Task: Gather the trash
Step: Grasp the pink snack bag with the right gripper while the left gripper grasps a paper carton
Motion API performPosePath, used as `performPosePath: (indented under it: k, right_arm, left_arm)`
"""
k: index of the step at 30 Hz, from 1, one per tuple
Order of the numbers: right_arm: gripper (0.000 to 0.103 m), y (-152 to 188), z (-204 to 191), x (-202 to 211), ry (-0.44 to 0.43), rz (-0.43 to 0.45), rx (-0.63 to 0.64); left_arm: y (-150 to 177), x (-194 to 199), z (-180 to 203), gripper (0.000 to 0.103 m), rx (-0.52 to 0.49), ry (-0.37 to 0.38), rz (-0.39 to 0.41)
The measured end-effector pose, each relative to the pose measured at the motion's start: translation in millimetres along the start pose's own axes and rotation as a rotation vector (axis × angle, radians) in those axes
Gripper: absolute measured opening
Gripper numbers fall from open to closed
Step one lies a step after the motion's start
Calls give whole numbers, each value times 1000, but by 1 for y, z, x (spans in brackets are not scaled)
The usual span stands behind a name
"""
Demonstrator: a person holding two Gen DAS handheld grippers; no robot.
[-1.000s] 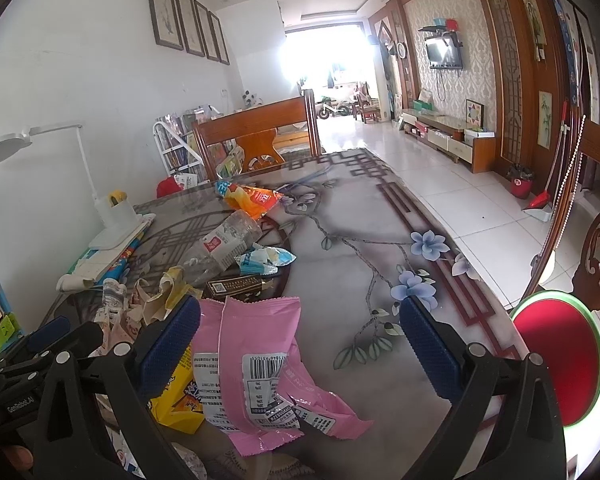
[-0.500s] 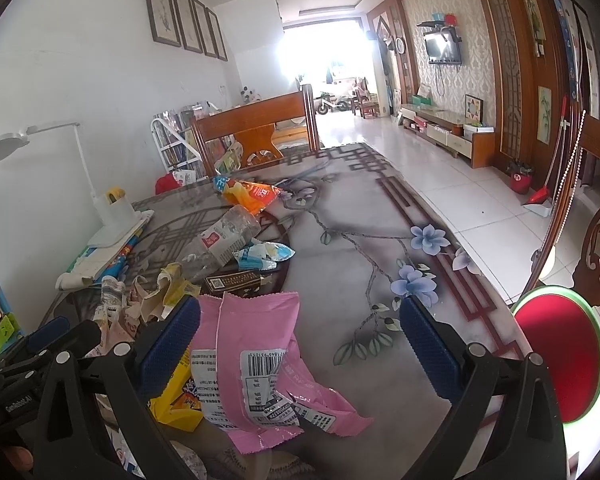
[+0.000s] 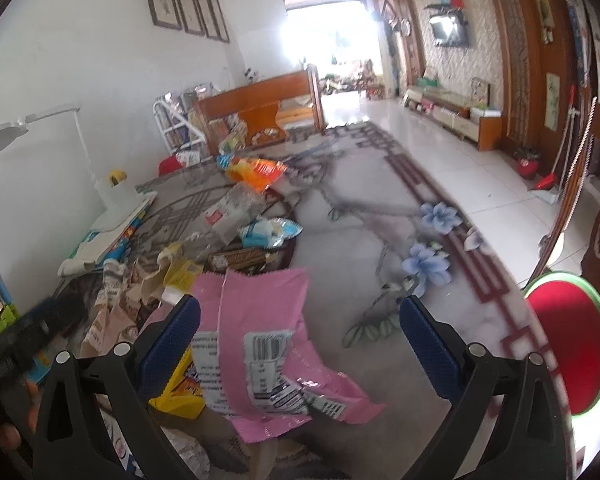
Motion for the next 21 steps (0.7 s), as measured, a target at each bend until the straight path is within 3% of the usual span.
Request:
performPosePath:
  k: [3, 8, 10, 17, 20, 21]
  right_arm:
    - [96, 8, -9, -5, -34, -34, -3]
    - [96, 37, -31, -23, -98, -155, 30]
    - [96, 47, -37, -29, -112, -197, 46]
    - [94, 53, -40, -33, -125, -240, 52]
    - [74, 58, -39, -35, -135, -280, 37]
    - [62, 60, -37, -35, -136, -292, 31]
  left_arm:
    - [1, 4, -32, 98, 87, -44, -45]
    - [25, -8, -43, 91, 261, 2, -181]
    - [34, -12, -33, 91, 264, 29, -226]
    - [37, -11, -14, 91, 253, 101, -237]
    - [37, -11, -9, 91, 246, 112, -233]
    - [37, -12, -10, 91, 246, 107, -232]
Point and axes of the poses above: each gripper's, at about its wrist camera, not at the fingertips, and x roughly against the way its jaws point, z to its right, y to its underside, the point moved 10 cm from there along -x, roughly the way its jaws point, and after that the axes turned 13 degrees about z, right-handed, at the moved point
